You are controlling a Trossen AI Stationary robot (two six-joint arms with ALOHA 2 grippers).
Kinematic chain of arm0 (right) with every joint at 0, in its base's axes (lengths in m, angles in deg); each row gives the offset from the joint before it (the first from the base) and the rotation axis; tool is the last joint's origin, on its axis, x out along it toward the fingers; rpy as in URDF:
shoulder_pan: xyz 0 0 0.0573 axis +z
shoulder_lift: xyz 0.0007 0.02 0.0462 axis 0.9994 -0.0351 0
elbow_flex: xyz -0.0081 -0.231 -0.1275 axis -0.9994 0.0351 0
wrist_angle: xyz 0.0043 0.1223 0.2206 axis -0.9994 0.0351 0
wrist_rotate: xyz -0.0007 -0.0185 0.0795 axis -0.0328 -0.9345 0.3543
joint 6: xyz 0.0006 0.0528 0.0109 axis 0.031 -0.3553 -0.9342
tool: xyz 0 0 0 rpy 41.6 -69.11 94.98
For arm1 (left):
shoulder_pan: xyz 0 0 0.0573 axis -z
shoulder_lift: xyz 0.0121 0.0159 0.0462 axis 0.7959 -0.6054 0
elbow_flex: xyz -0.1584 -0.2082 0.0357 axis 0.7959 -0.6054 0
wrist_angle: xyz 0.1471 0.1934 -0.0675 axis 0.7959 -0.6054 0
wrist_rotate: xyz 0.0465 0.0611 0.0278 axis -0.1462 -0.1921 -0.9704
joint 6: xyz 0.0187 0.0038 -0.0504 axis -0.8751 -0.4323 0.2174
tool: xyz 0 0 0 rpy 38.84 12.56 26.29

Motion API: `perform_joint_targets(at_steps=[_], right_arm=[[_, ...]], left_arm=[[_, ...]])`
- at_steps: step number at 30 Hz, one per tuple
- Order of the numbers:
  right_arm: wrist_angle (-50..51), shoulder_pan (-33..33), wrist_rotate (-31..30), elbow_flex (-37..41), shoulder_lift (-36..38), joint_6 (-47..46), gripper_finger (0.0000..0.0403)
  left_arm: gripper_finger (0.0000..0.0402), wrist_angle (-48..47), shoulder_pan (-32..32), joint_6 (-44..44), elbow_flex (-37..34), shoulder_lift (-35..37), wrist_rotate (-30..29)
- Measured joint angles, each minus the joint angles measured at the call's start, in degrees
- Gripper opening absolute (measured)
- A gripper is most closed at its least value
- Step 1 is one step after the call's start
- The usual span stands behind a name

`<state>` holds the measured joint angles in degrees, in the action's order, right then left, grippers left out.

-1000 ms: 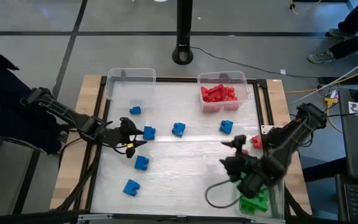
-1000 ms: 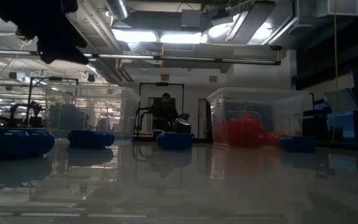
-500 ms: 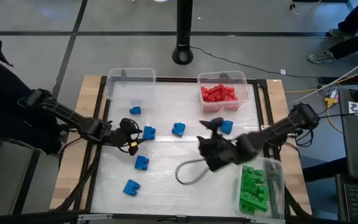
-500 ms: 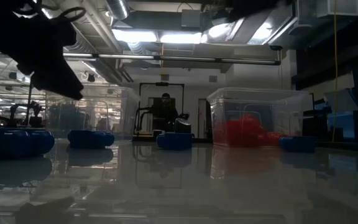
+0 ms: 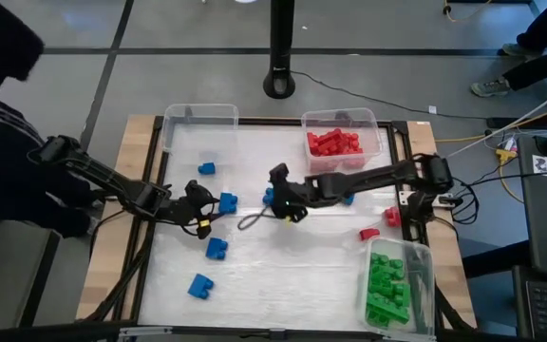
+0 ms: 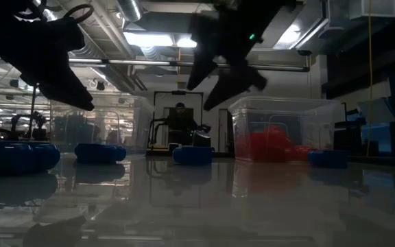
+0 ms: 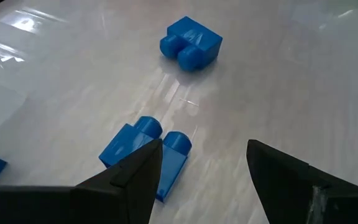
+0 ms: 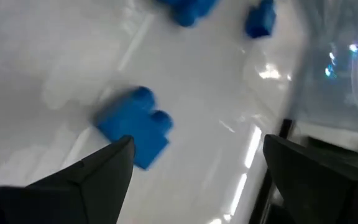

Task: Sort blocks
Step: Put the blue game piece into the top left transparent bin

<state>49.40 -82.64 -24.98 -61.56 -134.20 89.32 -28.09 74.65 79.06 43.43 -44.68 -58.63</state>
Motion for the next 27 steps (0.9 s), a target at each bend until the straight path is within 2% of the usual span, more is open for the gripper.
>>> perform_joint_targets(at_steps=[4, 5, 11, 18, 22, 27], right_arm=[[-4.75, -2.51, -0.34, -0.02, -2.43, -0.33, 0.0353], [-4.81, -2.9, 1.25, -0.02, -2.87, -0.03, 0.0353], [0.27, -5.89, 20.49, -0.01, -4.32, 9.19, 0.0352], [-1.41, -8.6, 21.47, 0.0, -6.73, 19.19, 0.0319], [-3.38, -10.39, 21.56, -0.15, -8.46, 19.68, 0.0298], [-0.8, -11.06, 22.24, -0.14, -8.65, 18.94, 0.0284]], left_arm=[[0.0224, 0.27, 0.0, 0.09, 0.0, -0.02, -1.24], [0.0224, 0.31, 0.0, 0.14, 0.0, 0.0, -1.41], [0.0224, 0.51, 0.17, 0.46, 0.02, 0.0, -1.47], [0.0224, 0.24, 0.17, 0.61, 0.02, 0.02, -1.4], [0.0224, -0.22, 0.17, 2.24, 0.04, -0.06, -1.23], [0.0224, -0.82, 0.91, 3.06, 0.04, -0.5, -0.38]])
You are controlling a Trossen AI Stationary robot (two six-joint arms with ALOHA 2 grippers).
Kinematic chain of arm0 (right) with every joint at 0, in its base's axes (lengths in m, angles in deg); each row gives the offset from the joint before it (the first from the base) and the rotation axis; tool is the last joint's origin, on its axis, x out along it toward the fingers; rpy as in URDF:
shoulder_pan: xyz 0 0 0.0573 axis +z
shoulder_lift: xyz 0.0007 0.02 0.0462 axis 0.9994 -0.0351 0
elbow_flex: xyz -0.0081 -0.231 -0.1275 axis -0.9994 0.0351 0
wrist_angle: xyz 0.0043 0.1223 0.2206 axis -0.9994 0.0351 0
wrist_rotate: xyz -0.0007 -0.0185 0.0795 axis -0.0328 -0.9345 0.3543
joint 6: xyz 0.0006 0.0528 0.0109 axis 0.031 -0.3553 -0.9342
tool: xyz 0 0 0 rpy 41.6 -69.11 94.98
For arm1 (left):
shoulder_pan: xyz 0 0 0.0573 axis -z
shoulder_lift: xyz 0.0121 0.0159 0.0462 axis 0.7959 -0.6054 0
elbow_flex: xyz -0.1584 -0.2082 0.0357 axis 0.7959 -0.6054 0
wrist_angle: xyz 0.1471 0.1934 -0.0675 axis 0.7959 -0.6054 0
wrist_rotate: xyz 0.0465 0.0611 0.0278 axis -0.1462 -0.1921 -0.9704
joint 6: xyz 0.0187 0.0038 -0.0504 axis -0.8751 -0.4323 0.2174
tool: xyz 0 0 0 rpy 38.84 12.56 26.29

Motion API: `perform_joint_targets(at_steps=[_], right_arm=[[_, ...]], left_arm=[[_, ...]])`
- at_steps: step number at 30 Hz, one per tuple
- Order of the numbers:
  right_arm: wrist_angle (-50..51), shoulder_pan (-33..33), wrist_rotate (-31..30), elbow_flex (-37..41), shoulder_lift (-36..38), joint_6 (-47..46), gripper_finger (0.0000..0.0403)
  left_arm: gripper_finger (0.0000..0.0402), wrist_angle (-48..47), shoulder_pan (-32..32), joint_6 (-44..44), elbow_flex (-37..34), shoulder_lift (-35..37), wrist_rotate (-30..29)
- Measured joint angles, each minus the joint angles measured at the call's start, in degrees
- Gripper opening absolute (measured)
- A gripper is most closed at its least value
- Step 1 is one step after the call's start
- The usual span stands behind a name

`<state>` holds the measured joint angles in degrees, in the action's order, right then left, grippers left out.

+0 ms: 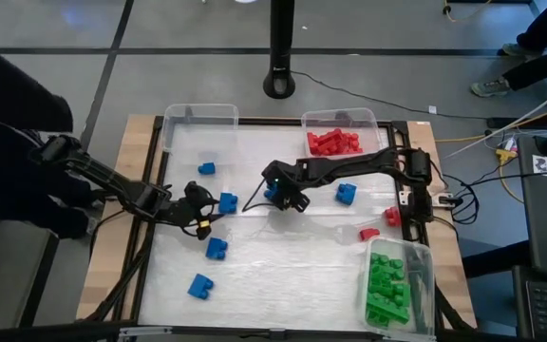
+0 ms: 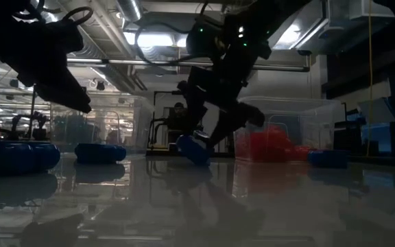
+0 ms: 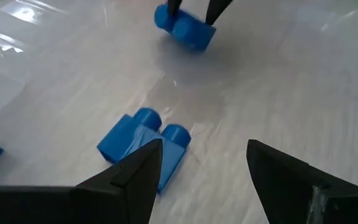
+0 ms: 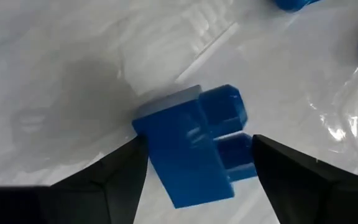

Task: Sort blocks
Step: Put the blue game piece into the top left transparent bin

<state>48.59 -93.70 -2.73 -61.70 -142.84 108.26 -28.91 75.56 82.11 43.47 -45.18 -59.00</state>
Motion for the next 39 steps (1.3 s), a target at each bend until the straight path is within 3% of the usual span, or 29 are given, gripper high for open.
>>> perform_joint_targets(at_steps=[15, 35, 39], right_arm=[[-5.08, 0.02, 5.89, -0.25, -3.52, -9.63, 0.028], [-10.49, 0.11, 3.74, 0.12, -3.28, -16.62, 0.028], [-10.43, 0.11, 2.89, 0.14, -3.31, -16.78, 0.0301]], left_arm=[[0.0224, -0.74, 0.34, -0.02, 0.0, -0.31, 0.0], [0.0224, -0.56, 0.44, -0.54, 0.0, -0.33, -0.02], [0.0224, -0.56, 0.44, -0.68, 0.0, -0.33, -0.02]])
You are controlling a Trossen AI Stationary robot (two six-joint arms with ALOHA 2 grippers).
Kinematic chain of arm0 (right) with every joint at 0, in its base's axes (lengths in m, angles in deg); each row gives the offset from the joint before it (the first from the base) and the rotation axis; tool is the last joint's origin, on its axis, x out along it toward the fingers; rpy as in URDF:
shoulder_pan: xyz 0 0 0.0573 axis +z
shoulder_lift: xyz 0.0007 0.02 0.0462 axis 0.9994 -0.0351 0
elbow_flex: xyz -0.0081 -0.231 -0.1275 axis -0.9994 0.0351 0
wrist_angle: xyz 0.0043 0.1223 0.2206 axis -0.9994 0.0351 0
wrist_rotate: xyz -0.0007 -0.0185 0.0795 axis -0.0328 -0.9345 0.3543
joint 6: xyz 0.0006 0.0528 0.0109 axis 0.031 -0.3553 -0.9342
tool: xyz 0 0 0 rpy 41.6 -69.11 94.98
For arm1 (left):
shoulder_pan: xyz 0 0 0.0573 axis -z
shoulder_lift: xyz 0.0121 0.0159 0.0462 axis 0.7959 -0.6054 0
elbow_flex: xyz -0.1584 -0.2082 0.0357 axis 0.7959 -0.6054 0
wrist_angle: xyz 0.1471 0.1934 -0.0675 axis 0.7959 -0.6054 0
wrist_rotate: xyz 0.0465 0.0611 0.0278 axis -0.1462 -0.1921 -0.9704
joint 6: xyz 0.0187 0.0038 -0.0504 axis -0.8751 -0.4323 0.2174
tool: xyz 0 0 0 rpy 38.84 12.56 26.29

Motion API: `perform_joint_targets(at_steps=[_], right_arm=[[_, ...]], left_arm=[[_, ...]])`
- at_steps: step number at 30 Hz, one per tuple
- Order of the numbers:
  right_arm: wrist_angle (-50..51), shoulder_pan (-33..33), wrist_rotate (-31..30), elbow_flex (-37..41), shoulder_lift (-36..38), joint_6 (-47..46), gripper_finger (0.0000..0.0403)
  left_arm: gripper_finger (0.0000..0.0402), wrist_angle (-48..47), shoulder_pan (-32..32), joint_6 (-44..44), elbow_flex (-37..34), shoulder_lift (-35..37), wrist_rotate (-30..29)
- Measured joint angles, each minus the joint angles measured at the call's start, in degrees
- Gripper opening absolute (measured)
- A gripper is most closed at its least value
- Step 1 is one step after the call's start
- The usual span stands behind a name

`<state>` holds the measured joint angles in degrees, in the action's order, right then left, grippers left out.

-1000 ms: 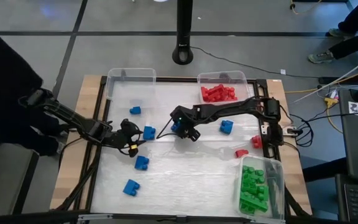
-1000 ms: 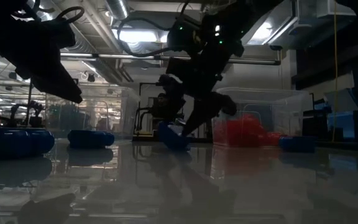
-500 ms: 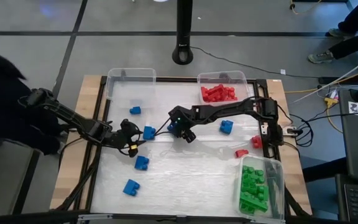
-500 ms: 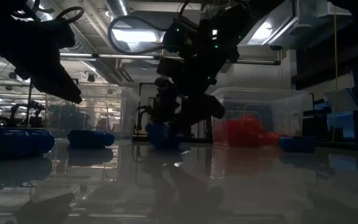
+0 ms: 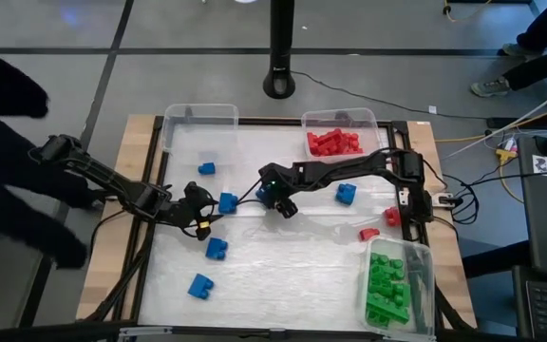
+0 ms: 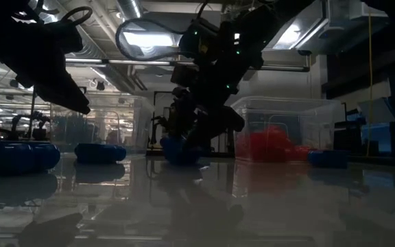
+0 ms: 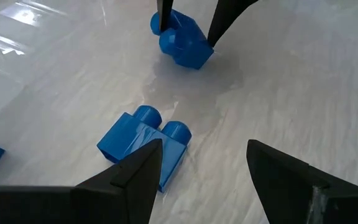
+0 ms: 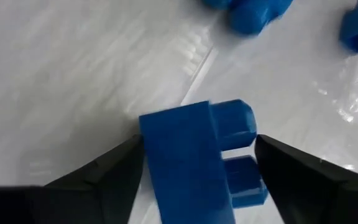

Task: Sort blocks
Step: Put the blue game piece into the top left transparent bin

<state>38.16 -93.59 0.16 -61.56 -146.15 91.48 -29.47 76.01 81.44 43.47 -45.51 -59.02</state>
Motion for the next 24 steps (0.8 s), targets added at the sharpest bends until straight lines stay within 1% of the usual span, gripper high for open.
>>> perform_joint_targets(at_steps=[2, 5, 7, 8, 13, 16, 19, 22, 24], right_arm=[[0.65, 0.0, -0.1, 0.22, -0.26, 0.17, 0.0325], [0.29, 0.0, -0.08, 0.19, -0.23, 0.19, 0.0374], [-0.07, -0.04, -0.08, 0.09, -0.19, 0.25, 0.0393], [0.04, -0.04, -0.08, 0.11, -0.19, 0.36, 0.0391], [-0.02, -0.04, -0.15, 0.11, -0.17, 0.5, 0.0355], [-0.05, -0.04, -0.11, 0.11, -0.15, -0.11, 0.0341], [-0.15, -0.04, 0.34, 0.11, -0.18, -1.28, 0.0336], [-0.27, -0.35, -1.12, 0.09, -0.45, -2.27, 0.0336], [-1.28, -1.1, -0.36, -0.02, -1.26, -3.8, 0.0335]], left_arm=[[0.0224, 0.0, 0.0, -0.02, 0.0, 0.0, 0.0], [0.0224, 0.0, 0.0, -0.02, 0.0, 0.0, 0.0], [0.0224, 0.0, 0.0, -0.02, 0.0, 0.0, 0.0], [0.0224, 0.0, 0.0, -0.02, 0.0, 0.0, 0.0], [0.0224, -0.02, 0.0, -0.02, 0.0, 0.0, 0.0], [0.0224, -0.04, 0.0, -0.06, 0.0, 0.0, 0.0], [0.0224, -0.04, 0.0, -0.5, 0.0, -0.02, 0.0], [0.0224, -0.04, 0.0, -0.45, 0.0, -0.02, 0.0], [0.0224, -0.19, 0.0, -0.39, 0.0, -0.02, 0.0]])
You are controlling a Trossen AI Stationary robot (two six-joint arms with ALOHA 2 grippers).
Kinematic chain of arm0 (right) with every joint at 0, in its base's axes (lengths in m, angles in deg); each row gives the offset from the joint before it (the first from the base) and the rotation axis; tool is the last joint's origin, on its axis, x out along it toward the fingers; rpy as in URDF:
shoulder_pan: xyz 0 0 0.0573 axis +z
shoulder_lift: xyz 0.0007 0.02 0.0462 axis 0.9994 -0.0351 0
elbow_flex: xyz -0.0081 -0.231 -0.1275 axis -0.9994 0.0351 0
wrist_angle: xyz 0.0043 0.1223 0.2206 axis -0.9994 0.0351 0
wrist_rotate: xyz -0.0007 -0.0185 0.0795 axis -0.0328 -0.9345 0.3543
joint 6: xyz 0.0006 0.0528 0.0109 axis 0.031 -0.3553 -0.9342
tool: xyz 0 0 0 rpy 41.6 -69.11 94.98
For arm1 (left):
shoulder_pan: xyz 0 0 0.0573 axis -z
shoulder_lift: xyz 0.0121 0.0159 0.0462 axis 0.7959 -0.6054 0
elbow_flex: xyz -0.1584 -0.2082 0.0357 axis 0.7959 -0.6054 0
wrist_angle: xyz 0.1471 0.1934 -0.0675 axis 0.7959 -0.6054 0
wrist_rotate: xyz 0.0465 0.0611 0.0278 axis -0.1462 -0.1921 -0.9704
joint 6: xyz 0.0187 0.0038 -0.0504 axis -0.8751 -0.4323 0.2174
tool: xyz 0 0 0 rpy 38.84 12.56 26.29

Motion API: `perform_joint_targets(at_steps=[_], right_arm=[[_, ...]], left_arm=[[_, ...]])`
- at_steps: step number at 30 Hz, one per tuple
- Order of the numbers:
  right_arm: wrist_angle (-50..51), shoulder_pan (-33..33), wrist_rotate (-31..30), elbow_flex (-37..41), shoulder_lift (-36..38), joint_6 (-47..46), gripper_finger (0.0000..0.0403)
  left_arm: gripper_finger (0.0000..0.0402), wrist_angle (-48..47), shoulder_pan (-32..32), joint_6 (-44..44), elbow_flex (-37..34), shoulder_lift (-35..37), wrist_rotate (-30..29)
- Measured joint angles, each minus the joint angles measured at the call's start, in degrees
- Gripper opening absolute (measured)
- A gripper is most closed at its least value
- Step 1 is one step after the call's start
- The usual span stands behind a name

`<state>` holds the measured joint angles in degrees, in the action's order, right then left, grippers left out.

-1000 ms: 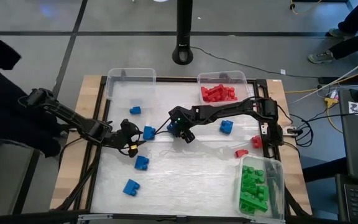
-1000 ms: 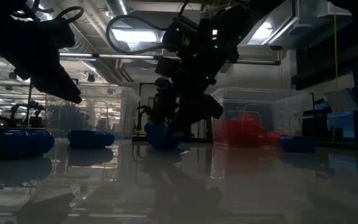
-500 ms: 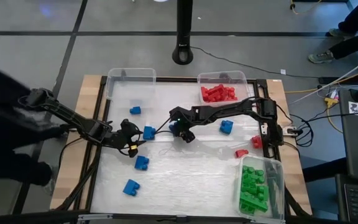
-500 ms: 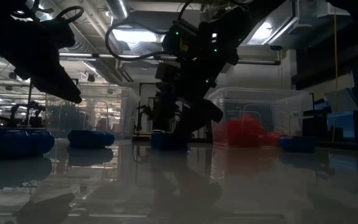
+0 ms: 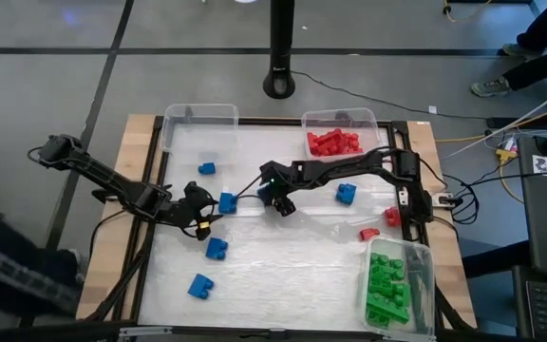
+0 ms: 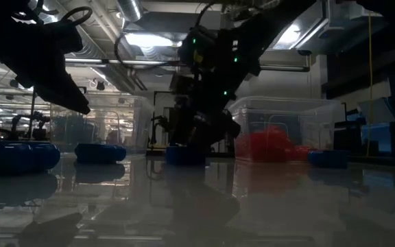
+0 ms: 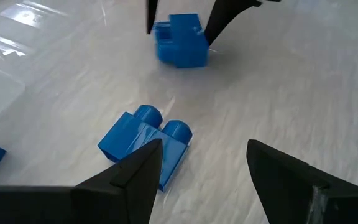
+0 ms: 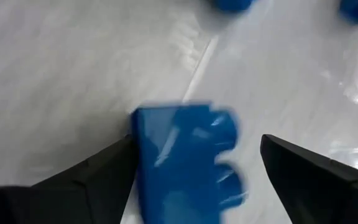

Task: Sort blocks
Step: Put the blue game piece into the top left transparent bin

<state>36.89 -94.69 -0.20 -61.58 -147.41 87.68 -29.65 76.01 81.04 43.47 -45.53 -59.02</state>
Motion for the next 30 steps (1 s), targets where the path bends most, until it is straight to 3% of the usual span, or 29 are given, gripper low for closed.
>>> perform_joint_targets(at_steps=[5, 10, 16, 23, 30], right_arm=[[-0.26, -2.17, 6.23, -0.05, -2.22, -3.95, 0.0335], [-1.21, -2.17, 7.21, -0.17, -3.23, -4.28, 0.0332], [-3.59, -1.92, 7.13, -0.09, -3.26, -3.74, 0.0262], [-3.92, -1.83, 5.77, -0.73, -2.76, -3.58, 0.021], [1.95, -1.9, 5.79, -10.69, -1.65, -3.33, 0.0175]], left_arm=[[0.0224, -0.1, 0.13, 0.19, 0.0, -0.02, 0.17], [0.0224, -0.01, 1.14, 0.61, 0.0, -0.02, 0.59], [0.0224, -0.01, 2.03, 0.62, 0.0, -0.02, 0.64], [0.0224, -1.43, 3.32, -1.86, 0.63, 1.01, 0.75], [0.0224, -10.14, 3.88, -3.5, 4.27, 7.0, 0.69]])
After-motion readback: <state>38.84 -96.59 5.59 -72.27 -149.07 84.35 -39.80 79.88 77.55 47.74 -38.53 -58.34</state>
